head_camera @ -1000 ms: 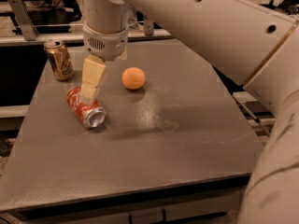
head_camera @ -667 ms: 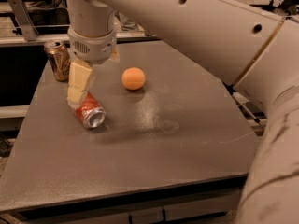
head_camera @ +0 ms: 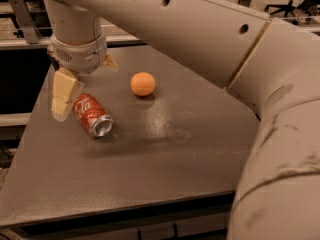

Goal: Place coke can upright

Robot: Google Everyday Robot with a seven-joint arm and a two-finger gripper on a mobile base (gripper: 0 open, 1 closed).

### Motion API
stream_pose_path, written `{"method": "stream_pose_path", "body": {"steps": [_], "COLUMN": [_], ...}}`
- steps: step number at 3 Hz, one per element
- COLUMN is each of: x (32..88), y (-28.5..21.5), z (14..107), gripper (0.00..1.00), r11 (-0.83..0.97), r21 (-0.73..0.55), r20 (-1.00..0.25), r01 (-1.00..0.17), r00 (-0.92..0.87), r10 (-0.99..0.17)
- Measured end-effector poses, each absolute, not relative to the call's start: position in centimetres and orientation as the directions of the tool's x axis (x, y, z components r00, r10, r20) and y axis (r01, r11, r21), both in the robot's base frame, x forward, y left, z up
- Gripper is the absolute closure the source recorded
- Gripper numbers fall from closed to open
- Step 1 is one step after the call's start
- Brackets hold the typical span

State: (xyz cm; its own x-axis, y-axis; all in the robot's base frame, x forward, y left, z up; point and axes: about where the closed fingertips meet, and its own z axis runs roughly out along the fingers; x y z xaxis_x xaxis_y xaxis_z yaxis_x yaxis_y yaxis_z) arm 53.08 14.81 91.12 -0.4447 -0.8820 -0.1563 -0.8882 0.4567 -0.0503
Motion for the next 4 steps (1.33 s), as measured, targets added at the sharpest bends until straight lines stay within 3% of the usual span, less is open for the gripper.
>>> {"method": "stream_pose_path", "body": {"steps": [4], "x": [54.0], "y": [16.9], "z": [85.8], "gripper": [0.0], "r11": [0.594], "r21": [0.007], "r20": [-0.06], "r01": [-0.804], "r00": [-0.594], "r10": [-0.802]}}
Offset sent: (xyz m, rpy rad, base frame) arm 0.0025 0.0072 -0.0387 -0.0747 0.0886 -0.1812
